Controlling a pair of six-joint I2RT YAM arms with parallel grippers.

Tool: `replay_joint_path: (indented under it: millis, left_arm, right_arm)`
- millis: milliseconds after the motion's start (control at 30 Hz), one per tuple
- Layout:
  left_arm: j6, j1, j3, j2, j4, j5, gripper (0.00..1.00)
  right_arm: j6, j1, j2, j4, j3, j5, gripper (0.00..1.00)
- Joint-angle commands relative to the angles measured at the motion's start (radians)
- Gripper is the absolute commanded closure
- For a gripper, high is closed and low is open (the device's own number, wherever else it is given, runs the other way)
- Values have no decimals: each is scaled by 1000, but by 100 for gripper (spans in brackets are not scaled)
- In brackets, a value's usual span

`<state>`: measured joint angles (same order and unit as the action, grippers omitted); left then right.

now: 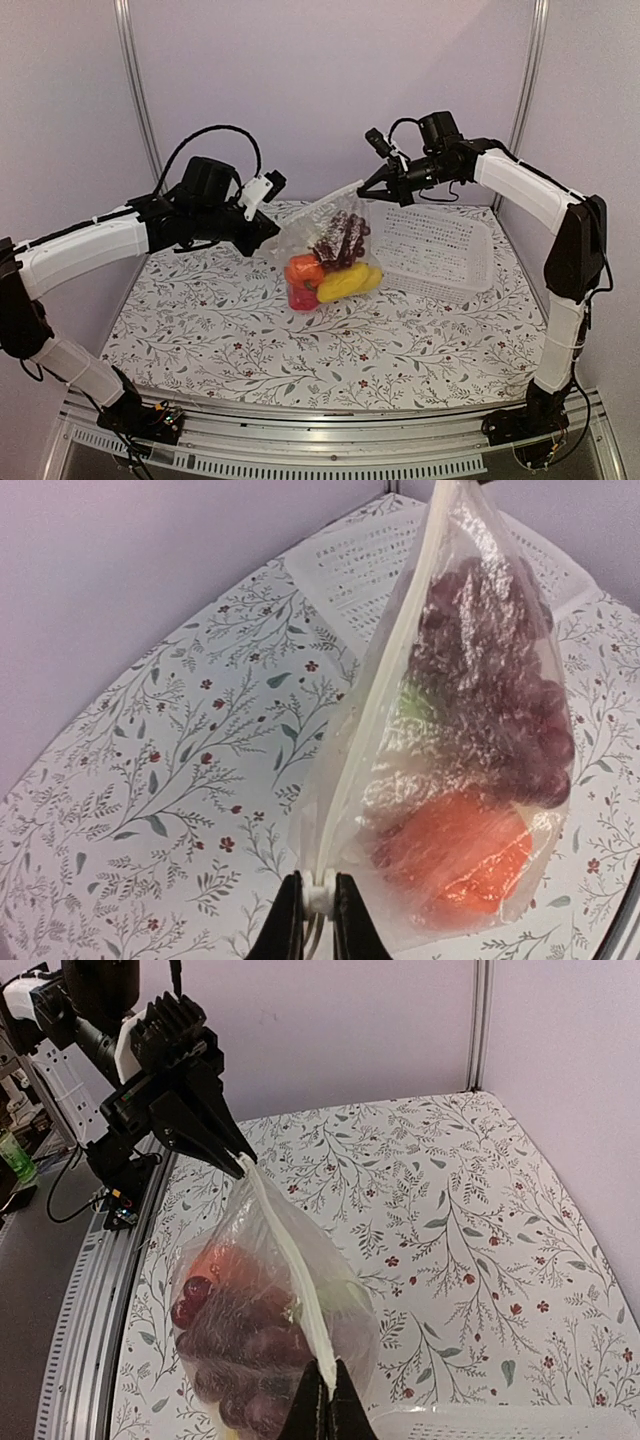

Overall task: Place the food in the zip-top bag and seal the zipper
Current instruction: Zip the zipper of the food storage bag, then place the zipper food storage bag at the center of the board.

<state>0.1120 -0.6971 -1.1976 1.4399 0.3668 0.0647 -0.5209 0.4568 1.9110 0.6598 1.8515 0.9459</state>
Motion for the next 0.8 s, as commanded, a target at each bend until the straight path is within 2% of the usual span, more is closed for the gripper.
replay_joint_path:
  millis: [0, 67, 133, 267, 433, 533, 700, 733, 767]
  left_arm:
    - [116, 25, -44, -16, 11, -147, 100]
    - [139, 23, -5, -34, 16, -122, 100]
    - [132, 20, 51, -53, 18, -33, 99]
    - [57, -15, 199, -76, 1, 48, 95]
    - [-18, -145, 366, -71, -32, 93, 87]
    - [-82, -228, 389, -36, -49, 120, 80]
    - [-130, -267, 361, 15, -9, 131, 55]
    - [-129, -268, 353, 12, 18, 135, 47]
    - [-127, -268, 342, 6, 43, 143, 44]
  right_arm:
    - [25, -5, 113, -26, 155, 79, 100]
    - [9, 1, 135, -38, 127, 94, 99]
    - [-33, 14, 136, -40, 55, 103, 97]
    - [-170, 65, 122, -27, -160, 79, 93]
    - [-309, 136, 111, 55, -341, 48, 87]
    - [-353, 173, 78, 81, -418, 12, 76]
    - [-393, 203, 43, 215, -462, -52, 47]
    - [-412, 203, 30, 247, -478, -71, 43]
    - [-424, 203, 8, 269, -500, -93, 40]
